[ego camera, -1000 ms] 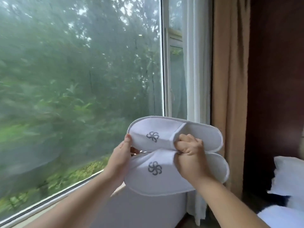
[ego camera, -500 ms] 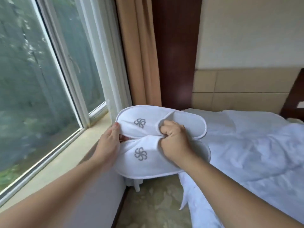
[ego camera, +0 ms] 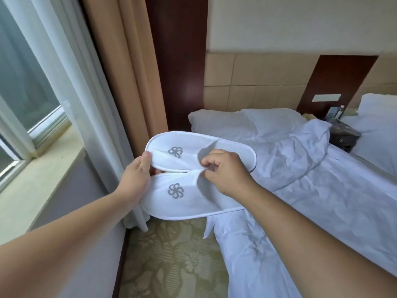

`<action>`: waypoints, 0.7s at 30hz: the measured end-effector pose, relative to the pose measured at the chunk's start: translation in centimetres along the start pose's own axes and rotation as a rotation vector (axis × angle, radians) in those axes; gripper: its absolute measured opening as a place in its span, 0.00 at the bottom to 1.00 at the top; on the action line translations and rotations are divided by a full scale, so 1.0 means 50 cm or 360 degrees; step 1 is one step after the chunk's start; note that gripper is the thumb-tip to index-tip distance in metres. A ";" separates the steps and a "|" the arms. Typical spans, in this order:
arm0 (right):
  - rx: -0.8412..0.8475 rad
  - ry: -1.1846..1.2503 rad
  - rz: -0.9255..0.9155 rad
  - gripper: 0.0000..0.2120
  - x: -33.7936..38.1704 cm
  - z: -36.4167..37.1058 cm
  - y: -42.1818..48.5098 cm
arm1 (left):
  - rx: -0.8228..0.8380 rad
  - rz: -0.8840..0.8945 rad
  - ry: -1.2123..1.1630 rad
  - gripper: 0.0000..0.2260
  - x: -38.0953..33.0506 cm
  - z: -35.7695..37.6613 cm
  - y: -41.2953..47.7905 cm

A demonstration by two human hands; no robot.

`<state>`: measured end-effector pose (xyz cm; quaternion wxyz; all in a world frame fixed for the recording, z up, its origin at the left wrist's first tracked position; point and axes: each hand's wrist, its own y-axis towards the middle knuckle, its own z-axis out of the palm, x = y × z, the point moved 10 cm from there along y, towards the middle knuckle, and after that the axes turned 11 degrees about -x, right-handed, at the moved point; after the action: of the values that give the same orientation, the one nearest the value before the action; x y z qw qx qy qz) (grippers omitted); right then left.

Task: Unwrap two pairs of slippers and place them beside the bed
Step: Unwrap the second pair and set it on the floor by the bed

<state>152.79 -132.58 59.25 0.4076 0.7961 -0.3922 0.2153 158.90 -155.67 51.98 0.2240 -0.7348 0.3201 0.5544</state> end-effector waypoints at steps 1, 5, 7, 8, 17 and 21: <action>-0.0005 0.0007 0.0035 0.08 -0.023 0.012 0.004 | 0.0026 -0.0031 -0.0005 0.18 0.021 0.020 0.012; -0.0009 0.0108 0.0090 0.07 -0.128 0.076 0.033 | 0.0058 -0.0134 0.0056 0.20 0.128 0.097 0.076; 0.0060 0.0130 0.0145 0.06 -0.202 0.128 0.049 | 0.0051 -0.0169 0.0126 0.23 0.188 0.137 0.116; 0.0100 0.0142 0.0187 0.05 -0.245 0.158 0.055 | 0.0037 -0.0177 0.0167 0.21 0.217 0.155 0.134; 0.0324 0.0243 0.0424 0.15 -0.581 0.421 0.042 | -0.0029 -0.0474 0.0456 0.25 0.511 0.298 0.245; 0.0333 0.0287 0.0488 0.13 -0.706 0.520 -0.003 | 0.0001 -0.0606 0.0467 0.29 0.660 0.352 0.260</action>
<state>132.35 -137.94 20.85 0.3187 0.7425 -0.4462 0.3848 143.68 -160.01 15.69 0.2758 -0.8546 0.2050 0.3894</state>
